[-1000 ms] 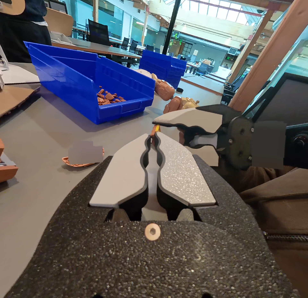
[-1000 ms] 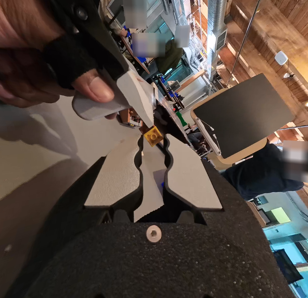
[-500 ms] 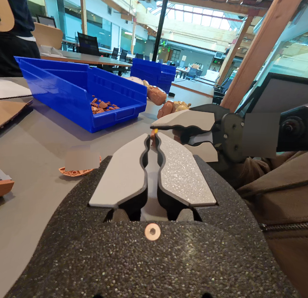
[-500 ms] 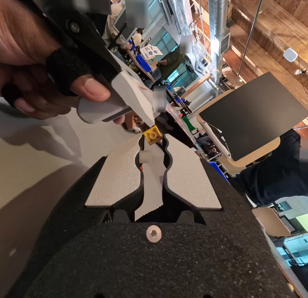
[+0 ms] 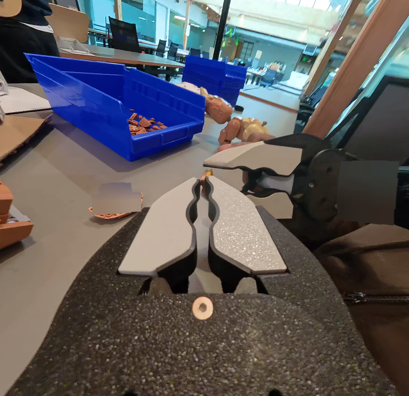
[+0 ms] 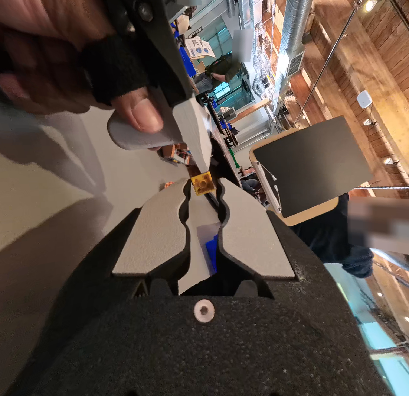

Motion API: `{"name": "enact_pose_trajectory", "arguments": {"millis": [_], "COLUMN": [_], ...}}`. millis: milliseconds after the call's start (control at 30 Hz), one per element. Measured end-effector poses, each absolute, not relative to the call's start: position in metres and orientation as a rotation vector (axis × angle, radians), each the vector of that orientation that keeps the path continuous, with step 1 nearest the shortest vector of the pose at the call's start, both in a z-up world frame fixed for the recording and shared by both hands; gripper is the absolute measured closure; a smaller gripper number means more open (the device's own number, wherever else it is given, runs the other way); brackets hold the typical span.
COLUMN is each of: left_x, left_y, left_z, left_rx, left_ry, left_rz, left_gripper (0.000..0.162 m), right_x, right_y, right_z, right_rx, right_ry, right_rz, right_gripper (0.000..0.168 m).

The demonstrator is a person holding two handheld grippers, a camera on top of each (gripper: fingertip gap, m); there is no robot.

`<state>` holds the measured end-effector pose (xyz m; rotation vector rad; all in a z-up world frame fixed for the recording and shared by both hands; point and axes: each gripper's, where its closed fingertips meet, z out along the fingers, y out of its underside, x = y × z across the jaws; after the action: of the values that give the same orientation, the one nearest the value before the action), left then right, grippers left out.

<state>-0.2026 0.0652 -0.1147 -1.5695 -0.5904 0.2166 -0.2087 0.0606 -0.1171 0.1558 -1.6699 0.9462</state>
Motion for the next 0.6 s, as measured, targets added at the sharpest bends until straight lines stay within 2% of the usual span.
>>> {"name": "enact_pose_trajectory", "arguments": {"millis": [400,600], "left_x": [-0.2014,-0.1979], "left_y": [0.0652,0.0650], "left_z": [-0.1193,-0.1193], "left_rx": [-1.740,-1.780], "left_ry": [-0.544,-0.476], "left_rz": [0.450,0.467], "left_gripper": [0.158,0.158], "right_x": [-0.2062,-0.2012], "right_y": [0.0564,0.0570], "right_z": [-0.1225,-0.1219], "right_rx": [0.293,0.307], "right_ry": [-1.608,-1.644], "right_rz": [0.758,0.833], "right_gripper": [0.152,0.152]}}
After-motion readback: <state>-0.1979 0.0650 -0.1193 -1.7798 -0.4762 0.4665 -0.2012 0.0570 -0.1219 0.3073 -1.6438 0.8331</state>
